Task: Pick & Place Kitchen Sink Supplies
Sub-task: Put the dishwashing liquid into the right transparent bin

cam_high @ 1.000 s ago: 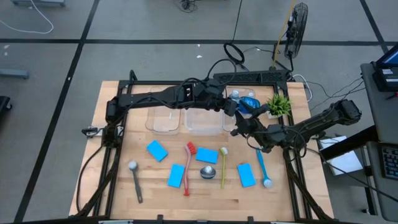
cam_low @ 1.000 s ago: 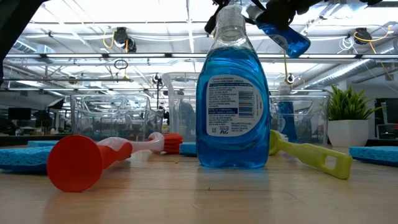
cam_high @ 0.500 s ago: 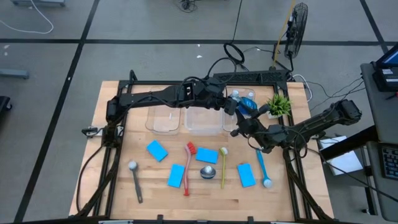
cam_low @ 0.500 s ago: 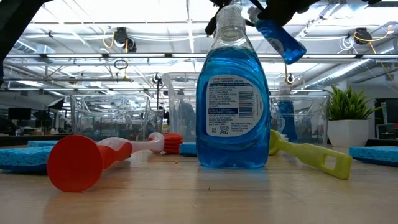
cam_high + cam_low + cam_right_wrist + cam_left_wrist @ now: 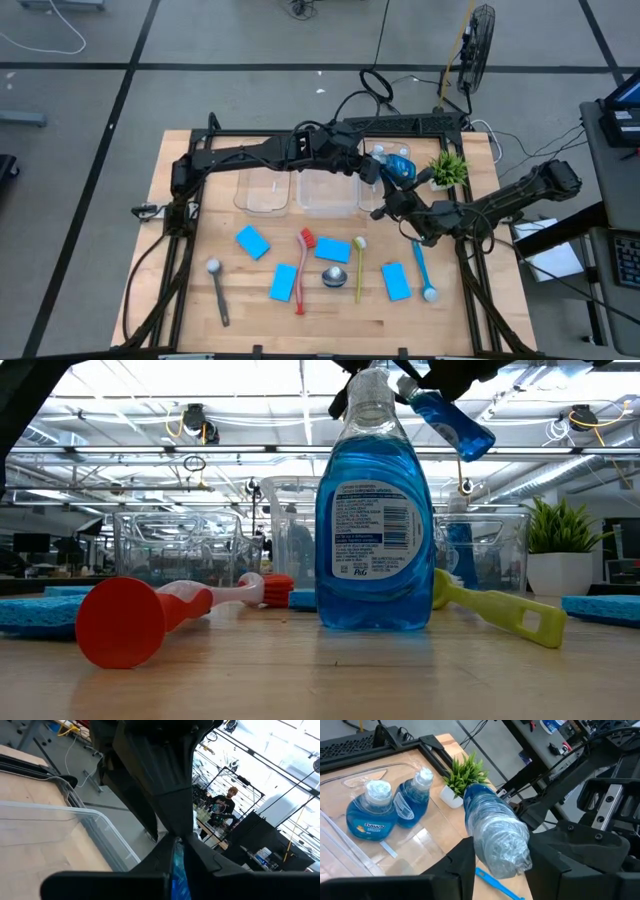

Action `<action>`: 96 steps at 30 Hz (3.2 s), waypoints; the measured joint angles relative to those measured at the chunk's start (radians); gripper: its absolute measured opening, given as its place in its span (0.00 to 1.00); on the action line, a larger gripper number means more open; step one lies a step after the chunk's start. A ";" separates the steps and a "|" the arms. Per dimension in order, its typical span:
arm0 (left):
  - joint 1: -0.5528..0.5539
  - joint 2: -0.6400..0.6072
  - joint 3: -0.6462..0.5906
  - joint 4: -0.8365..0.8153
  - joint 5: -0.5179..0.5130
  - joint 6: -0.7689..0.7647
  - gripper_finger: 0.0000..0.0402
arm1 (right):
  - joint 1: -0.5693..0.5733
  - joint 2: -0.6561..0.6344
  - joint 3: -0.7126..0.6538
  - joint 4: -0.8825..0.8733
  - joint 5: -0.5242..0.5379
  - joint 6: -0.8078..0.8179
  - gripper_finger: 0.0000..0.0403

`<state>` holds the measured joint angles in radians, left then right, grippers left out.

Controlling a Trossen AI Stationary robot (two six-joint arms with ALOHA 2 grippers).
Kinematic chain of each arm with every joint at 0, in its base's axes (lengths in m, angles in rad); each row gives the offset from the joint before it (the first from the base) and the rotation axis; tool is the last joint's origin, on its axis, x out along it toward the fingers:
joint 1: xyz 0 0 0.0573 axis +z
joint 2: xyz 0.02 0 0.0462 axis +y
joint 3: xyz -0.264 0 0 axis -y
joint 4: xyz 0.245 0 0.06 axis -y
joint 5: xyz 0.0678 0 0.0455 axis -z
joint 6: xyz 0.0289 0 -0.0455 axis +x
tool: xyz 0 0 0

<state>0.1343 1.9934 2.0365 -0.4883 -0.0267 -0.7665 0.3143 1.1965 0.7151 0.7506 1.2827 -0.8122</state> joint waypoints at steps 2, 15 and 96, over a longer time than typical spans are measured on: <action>0.002 0.000 0.000 -0.001 0.003 0.003 0.34 | 0.005 0.000 0.000 0.001 0.000 -0.001 0.06; 0.016 0.000 0.000 -0.026 0.007 0.015 0.34 | 0.094 -0.040 -0.002 0.034 0.173 -0.117 0.28; 0.025 0.102 0.002 -0.006 -0.075 0.179 0.01 | 0.287 -0.056 0.000 0.277 0.288 -0.132 0.60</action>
<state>0.1596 2.0953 2.0383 -0.4939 -0.1019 -0.5878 0.6014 1.1404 0.7155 1.0275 1.5707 -0.9443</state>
